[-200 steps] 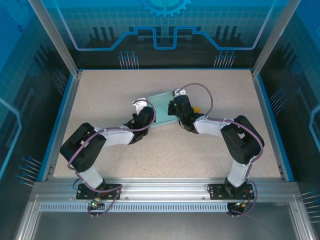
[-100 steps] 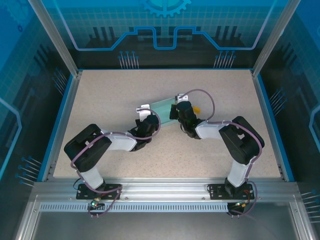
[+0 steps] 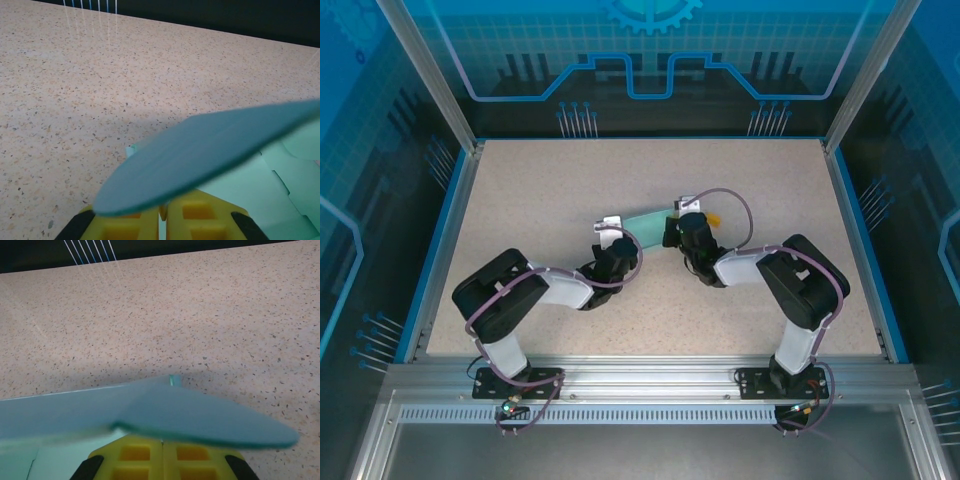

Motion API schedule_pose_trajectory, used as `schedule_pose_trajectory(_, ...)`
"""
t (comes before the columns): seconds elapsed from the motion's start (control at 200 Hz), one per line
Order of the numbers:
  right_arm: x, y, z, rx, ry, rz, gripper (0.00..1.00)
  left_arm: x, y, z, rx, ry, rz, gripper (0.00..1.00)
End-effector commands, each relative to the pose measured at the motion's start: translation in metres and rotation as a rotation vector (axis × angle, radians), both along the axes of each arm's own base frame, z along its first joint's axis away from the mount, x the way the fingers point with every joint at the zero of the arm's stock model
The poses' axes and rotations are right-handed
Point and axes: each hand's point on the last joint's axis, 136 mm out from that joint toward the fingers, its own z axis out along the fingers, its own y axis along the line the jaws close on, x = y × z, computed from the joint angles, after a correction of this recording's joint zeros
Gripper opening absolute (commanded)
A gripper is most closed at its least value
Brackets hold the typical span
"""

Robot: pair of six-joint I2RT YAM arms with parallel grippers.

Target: Fold the paper box

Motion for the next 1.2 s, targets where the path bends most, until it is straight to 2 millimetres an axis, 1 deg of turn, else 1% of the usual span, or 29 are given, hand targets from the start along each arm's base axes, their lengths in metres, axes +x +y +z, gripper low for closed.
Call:
schedule_pose_trajectory(0.0, -0.020, 0.002, -0.026, -0.043, 0.084, 0.038, 0.00, -0.017, -0.003, -0.030, 0.058, 0.095, -0.067, 0.16)
schedule_pose_trajectory(0.315, -0.020, -0.003, -0.025, -0.062, 0.083, 0.022, 0.00, -0.014, -0.009, -0.011, 0.063, 0.074, -0.094, 0.30)
schedule_pose_trajectory(0.605, -0.021, 0.001, -0.026, -0.080, 0.082, 0.034, 0.00, -0.016, -0.007, 0.004, 0.046, 0.059, -0.097, 0.42)
schedule_pose_trajectory(0.82, -0.020, 0.004, -0.022, -0.105, 0.074, 0.043, 0.00, -0.018, -0.007, 0.025, 0.051, 0.032, -0.122, 0.59)
schedule_pose_trajectory(0.936, -0.020, 0.006, -0.022, -0.118, 0.072, 0.046, 0.00, -0.026, -0.005, 0.032, 0.056, 0.040, -0.155, 0.65)
schedule_pose_trajectory(1.026, -0.021, 0.006, -0.021, -0.124, 0.070, 0.046, 0.00, -0.039, -0.003, 0.035, 0.074, 0.083, -0.205, 0.70)
schedule_pose_trajectory(1.126, -0.021, 0.005, -0.019, -0.133, 0.066, 0.044, 0.00, -0.057, 0.007, 0.042, 0.071, 0.118, -0.240, 0.71)
schedule_pose_trajectory(1.196, -0.020, 0.005, -0.020, -0.139, 0.066, 0.045, 0.00, -0.068, 0.010, 0.053, 0.066, 0.125, -0.288, 0.71)
